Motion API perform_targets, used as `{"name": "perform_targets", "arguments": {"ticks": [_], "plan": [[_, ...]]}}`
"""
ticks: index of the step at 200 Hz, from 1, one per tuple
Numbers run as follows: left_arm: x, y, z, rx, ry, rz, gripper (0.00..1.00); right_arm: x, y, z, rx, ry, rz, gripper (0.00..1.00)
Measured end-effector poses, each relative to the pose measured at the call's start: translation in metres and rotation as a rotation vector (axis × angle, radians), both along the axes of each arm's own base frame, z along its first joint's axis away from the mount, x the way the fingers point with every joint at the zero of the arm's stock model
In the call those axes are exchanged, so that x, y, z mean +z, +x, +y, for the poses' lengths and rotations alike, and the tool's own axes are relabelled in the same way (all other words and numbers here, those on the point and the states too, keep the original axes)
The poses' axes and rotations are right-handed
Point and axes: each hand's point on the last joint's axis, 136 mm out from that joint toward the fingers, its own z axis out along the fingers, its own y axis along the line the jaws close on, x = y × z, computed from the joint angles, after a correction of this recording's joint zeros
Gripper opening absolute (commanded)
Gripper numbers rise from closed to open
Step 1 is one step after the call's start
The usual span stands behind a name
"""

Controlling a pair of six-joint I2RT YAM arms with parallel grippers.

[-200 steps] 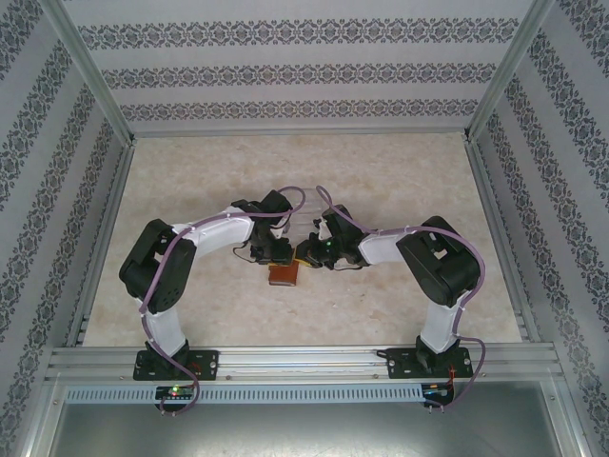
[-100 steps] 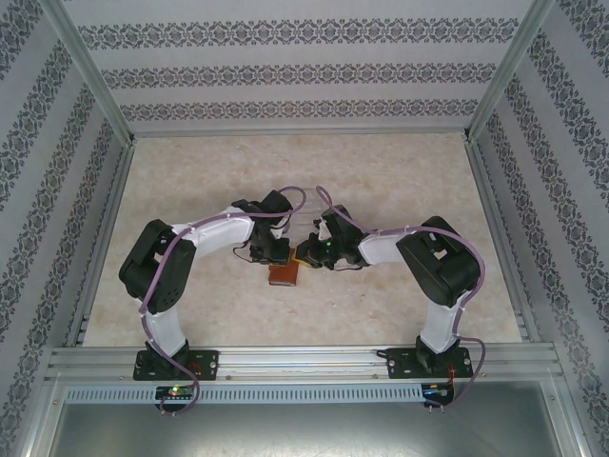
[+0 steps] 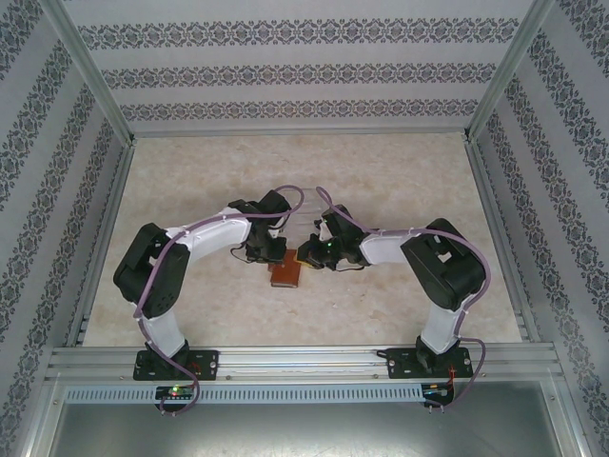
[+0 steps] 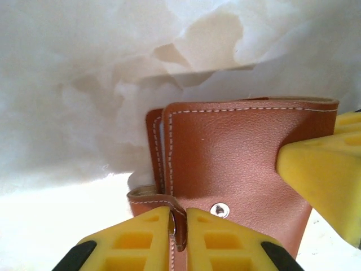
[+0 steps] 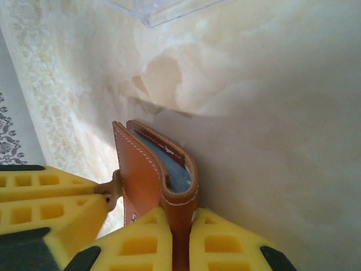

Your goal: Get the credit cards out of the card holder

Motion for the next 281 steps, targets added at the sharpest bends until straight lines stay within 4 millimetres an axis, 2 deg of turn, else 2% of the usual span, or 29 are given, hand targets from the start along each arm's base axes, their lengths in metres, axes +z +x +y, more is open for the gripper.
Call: {"name": "perform_targets", "arguments": {"ticks": [47, 97, 155, 185, 208, 218, 254, 281], "plan": [[0.011, -0.004, -0.006, 0.0, -0.048, 0.002, 0.13, 0.003, -0.001, -0.022, 0.007, -0.047, 0.002, 0.13], [0.005, -0.019, -0.017, 0.014, -0.139, 0.075, 0.13, 0.001, -0.004, -0.04, 0.057, -0.13, 0.011, 0.22], [-0.001, -0.023, -0.019, 0.027, -0.162, 0.087, 0.14, -0.006, -0.006, -0.06, 0.074, -0.288, 0.019, 0.34], [-0.003, -0.026, -0.016, 0.039, -0.166, 0.085, 0.14, -0.004, -0.006, -0.063, 0.088, -0.379, -0.005, 0.42], [-0.002, -0.029, -0.011, 0.055, -0.178, 0.079, 0.14, -0.001, -0.008, -0.063, 0.098, -0.438, -0.018, 0.52], [0.0, -0.029, -0.008, 0.06, -0.184, 0.076, 0.14, 0.002, -0.009, -0.061, 0.106, -0.465, -0.028, 0.61], [-0.001, -0.03, -0.006, 0.067, -0.212, 0.067, 0.14, 0.018, -0.006, -0.051, 0.119, -0.532, -0.081, 0.77], [-0.01, -0.036, -0.003, 0.083, -0.231, 0.086, 0.14, 0.027, -0.008, -0.045, 0.12, -0.57, -0.105, 0.83]]}}
